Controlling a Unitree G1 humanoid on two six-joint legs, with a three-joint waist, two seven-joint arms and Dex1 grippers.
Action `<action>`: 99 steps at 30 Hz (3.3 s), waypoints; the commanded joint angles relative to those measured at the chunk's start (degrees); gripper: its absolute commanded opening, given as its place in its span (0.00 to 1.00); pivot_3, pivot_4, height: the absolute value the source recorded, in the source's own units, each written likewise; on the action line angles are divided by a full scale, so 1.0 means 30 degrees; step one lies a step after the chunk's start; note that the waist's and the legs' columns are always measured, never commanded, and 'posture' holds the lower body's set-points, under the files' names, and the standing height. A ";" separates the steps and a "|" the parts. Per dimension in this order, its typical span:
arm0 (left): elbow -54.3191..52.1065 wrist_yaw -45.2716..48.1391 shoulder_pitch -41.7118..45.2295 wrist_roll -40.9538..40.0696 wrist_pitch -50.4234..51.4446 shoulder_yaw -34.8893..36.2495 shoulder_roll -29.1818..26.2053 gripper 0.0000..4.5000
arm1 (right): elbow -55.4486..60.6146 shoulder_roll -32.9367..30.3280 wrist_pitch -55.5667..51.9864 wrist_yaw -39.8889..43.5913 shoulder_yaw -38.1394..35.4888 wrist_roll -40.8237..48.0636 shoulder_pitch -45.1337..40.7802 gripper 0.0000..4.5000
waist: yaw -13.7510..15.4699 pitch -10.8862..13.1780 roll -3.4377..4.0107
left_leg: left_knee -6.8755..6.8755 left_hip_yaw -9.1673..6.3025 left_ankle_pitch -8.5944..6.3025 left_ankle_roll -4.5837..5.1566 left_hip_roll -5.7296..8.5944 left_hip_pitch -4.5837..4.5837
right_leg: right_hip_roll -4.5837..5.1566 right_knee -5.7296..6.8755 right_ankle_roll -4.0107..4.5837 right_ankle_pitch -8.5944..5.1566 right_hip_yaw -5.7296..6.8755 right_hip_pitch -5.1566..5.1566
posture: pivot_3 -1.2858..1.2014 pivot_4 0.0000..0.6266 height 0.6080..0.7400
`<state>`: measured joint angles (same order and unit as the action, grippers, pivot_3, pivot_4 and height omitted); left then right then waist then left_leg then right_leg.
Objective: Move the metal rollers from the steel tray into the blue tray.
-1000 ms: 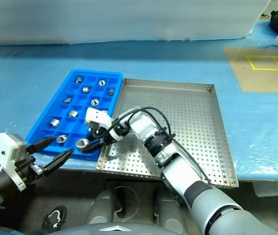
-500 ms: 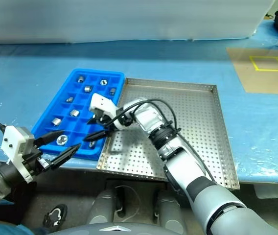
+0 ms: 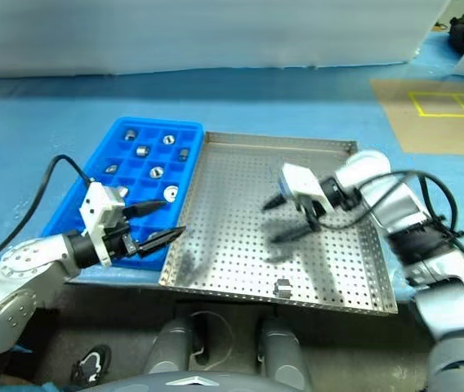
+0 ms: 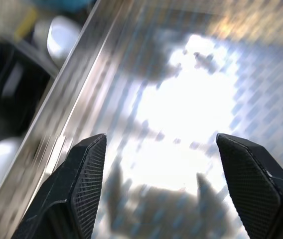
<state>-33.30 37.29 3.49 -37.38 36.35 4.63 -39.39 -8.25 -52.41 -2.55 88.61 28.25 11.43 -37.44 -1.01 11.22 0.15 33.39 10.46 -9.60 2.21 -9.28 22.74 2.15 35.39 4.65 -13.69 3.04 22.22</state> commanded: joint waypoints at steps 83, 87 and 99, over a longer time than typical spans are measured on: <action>-0.2720 0.2141 -0.7049 -0.1273 0.0641 1.0061 -0.2765 0.90 | -0.3808 1.1101 -0.3694 -0.1893 0.0210 0.4379 -0.7224 0.16 | -0.0375 -0.0019 -0.0045 | 0.0233 -0.0024 -0.0141 0.0156 -0.0052 -0.0107 | -0.0013 0.0012 -0.0015 -0.0011 0.0018 -0.0208 | 0.44 0.24 1.00; -0.2863 0.0625 -0.7801 -0.0506 0.0523 1.2058 -0.1856 0.90 | -0.6783 1.5495 -0.4330 -0.6532 -0.0119 0.2075 -0.8594 0.16 | -0.0174 -0.0017 -0.0042 | 0.0228 -0.0023 -0.0112 0.0104 -0.0044 0.0088 | -0.0001 0.0090 -0.0010 -0.0008 0.0017 0.0029 | 0.46 0.24 1.00; -0.6017 -0.3851 -0.9565 -0.0646 0.0831 1.3057 0.1768 0.90 | -1.5592 2.1853 -0.3018 -1.3119 -0.0932 -0.2442 -1.1421 0.16 | 0.1210 0.0000 -0.0079 | 0.0017 -0.0003 -0.0053 -0.0008 -0.0015 0.0158 | 0.0013 0.0078 0.0037 -0.0028 0.0007 0.0180 | 0.52 0.24 1.00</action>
<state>-48.39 26.78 -25.07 -38.33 39.08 41.82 -34.29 -54.31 8.97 -13.61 50.59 26.95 5.25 -69.23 2.62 11.22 -0.08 33.40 10.45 -9.73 2.14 -9.33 23.22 2.19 35.65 4.76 -13.78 3.06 22.80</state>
